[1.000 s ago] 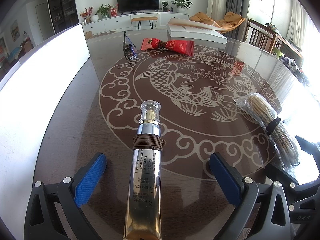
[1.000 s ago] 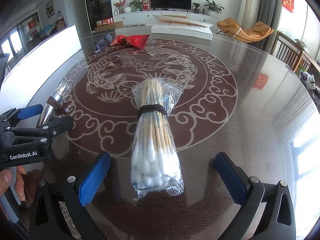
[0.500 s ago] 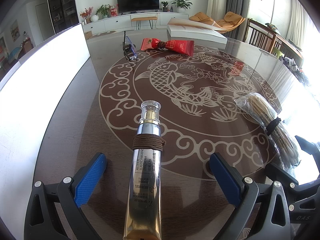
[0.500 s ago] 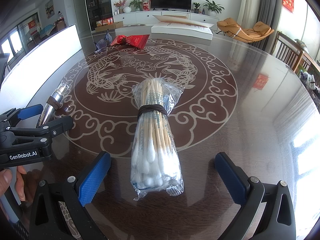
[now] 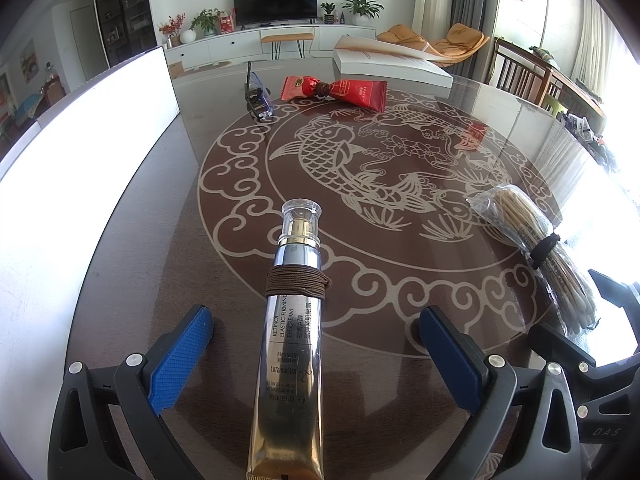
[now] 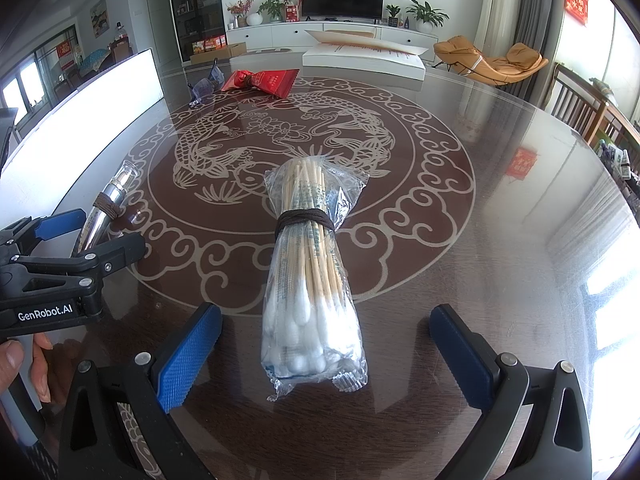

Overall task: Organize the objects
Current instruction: 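Carry the gold tube with the left gripper into the bin while the right gripper carries the swab bundle there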

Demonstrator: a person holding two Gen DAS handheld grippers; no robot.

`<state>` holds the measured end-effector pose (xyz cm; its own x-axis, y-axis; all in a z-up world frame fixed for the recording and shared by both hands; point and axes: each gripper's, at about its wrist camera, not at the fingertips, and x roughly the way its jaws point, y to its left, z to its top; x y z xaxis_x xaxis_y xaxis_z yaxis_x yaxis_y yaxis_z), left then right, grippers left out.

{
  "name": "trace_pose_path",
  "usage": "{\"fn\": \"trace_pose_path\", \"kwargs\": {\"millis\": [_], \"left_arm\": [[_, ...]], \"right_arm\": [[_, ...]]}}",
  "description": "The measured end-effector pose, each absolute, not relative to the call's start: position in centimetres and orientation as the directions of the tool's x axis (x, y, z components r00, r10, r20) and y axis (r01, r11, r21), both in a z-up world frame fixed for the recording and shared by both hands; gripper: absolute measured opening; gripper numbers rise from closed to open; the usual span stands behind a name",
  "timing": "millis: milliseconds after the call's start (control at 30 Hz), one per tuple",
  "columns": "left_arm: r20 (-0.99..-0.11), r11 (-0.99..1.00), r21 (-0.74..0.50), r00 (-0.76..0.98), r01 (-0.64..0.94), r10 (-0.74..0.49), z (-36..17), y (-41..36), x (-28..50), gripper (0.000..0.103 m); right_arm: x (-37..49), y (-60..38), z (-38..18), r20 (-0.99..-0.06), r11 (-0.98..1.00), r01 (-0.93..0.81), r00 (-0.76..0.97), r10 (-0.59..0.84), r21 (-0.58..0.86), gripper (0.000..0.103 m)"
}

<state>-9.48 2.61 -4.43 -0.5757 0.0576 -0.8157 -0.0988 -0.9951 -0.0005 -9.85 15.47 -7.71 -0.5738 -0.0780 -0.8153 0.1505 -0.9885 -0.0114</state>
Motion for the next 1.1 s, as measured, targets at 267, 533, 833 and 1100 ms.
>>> {"fn": "trace_pose_path", "kwargs": {"millis": [267, 533, 833, 1100], "left_arm": [[-0.854, -0.958, -0.004, -0.497, -0.287, 0.152, -4.1, 1.9, -8.9, 0.103], [-0.823, -0.974, -0.030, -0.548, -0.225, 0.152, -3.4, 0.6, -9.5, 0.057], [-0.774, -0.963, -0.228, -0.574, -0.142, 0.268, -3.1, -4.0, -7.2, 0.024], [-0.733, -0.953, -0.255, -0.610, -0.165, 0.301, -2.7, -3.8, -4.0, 0.024]], "right_arm": [[-9.8, 15.5, -7.7, -0.815, -0.989, 0.151, -0.574, -0.078, -0.011, 0.103], [-9.8, 15.5, -7.7, -0.815, -0.989, 0.151, -0.574, -0.078, -0.011, 0.103], [-9.8, 15.5, -7.7, -0.815, -0.989, 0.151, -0.574, -0.078, -0.011, 0.103], [-11.9, 15.6, -7.4, -0.868, -0.988, 0.156, -0.488, -0.091, 0.016, 0.102]]}}
